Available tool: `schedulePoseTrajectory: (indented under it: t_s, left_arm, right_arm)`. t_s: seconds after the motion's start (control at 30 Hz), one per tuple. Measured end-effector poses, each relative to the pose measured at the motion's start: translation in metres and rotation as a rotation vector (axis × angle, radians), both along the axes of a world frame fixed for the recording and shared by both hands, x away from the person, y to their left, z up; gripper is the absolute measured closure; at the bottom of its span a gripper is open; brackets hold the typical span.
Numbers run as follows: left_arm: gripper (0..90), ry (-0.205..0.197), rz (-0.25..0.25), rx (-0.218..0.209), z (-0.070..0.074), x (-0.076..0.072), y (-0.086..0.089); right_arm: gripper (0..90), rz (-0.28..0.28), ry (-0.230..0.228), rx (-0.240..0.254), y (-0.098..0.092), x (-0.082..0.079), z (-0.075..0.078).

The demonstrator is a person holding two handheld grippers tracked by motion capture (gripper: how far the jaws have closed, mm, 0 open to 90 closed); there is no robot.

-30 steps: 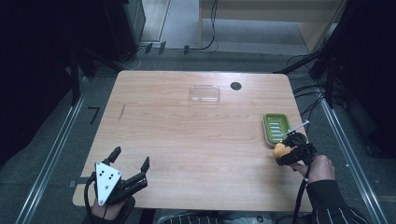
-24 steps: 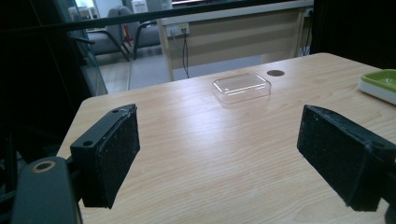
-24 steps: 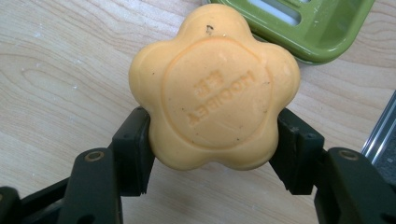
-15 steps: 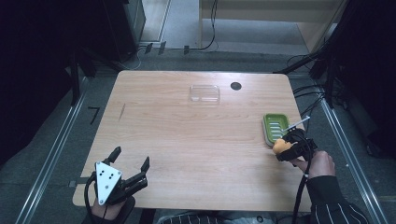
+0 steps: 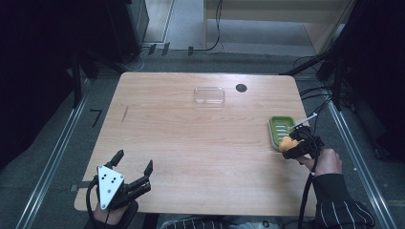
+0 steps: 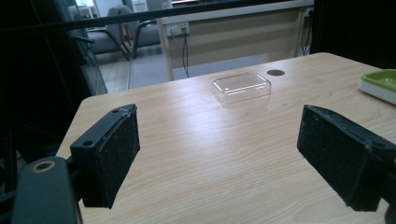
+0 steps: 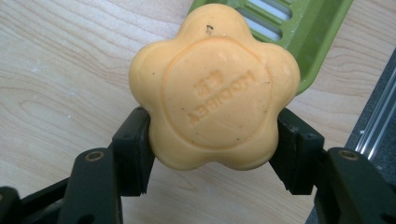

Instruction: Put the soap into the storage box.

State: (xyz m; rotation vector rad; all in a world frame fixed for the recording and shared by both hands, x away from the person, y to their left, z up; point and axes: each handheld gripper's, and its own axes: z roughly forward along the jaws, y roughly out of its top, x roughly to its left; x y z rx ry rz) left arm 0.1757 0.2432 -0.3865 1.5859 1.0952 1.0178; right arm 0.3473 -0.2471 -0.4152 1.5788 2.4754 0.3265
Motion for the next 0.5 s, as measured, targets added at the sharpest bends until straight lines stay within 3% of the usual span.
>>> schedulePoseTrajectory:
  t_s: [0.5]
  left_arm:
    - [13.6,0.0,0.002,-0.002,0.0,0.0,0.0]
  right_arm:
    - [39.7,0.002,-0.004,0.0,0.0,0.015,0.001]
